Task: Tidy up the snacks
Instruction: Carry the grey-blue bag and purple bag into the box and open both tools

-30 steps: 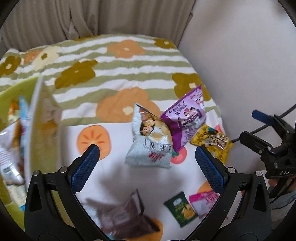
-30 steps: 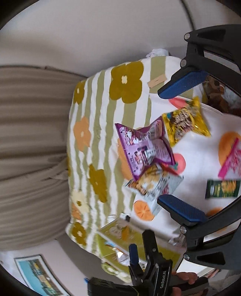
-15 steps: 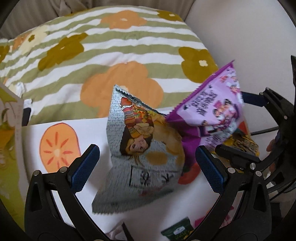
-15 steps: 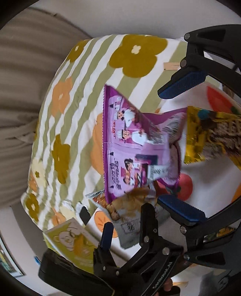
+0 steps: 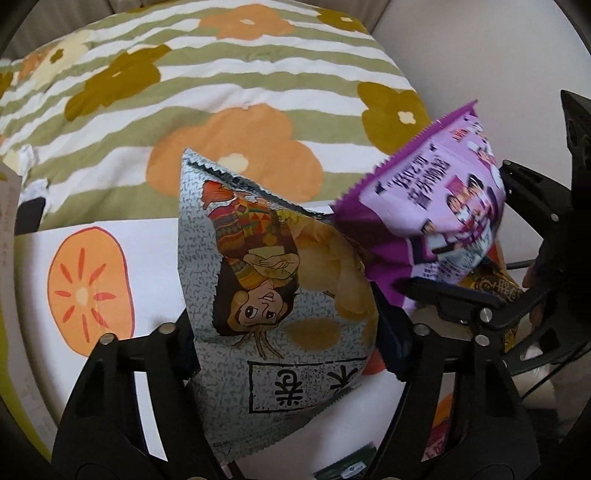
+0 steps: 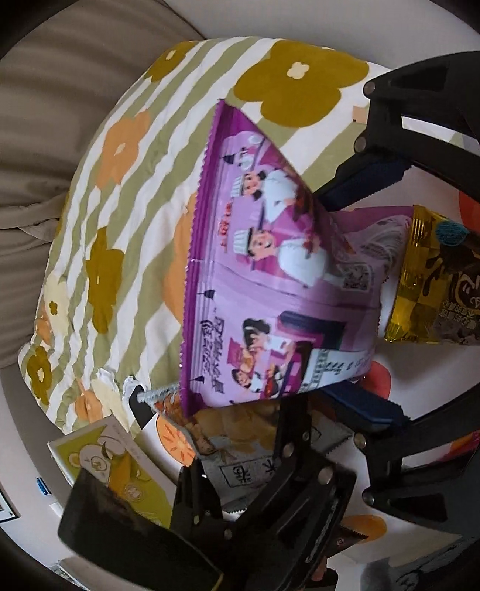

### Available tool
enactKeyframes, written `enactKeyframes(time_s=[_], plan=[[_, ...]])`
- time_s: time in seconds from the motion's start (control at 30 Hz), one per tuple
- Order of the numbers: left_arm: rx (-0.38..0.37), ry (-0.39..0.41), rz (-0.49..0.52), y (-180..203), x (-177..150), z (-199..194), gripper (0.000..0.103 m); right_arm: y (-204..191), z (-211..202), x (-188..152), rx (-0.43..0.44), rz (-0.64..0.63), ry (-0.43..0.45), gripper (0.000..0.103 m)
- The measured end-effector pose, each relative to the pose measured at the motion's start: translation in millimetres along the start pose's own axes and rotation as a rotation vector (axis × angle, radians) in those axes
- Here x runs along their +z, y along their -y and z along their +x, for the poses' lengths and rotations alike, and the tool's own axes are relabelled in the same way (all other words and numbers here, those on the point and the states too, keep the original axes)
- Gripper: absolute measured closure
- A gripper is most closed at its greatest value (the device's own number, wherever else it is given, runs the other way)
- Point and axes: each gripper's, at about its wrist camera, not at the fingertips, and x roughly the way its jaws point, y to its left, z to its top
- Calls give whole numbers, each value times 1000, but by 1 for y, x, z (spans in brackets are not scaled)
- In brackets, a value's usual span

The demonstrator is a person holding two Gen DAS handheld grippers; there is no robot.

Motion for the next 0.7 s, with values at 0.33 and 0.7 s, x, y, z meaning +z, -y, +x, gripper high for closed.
enactKeyframes(time_s=[0.33, 0.7], plan=[[14, 15, -30, -5, -9, -7, 39, -5, 4, 3, 2, 7, 7, 30], [47, 110, -22, 1, -9, -54, 42, -14, -24, 7, -37, 95, 63, 41]])
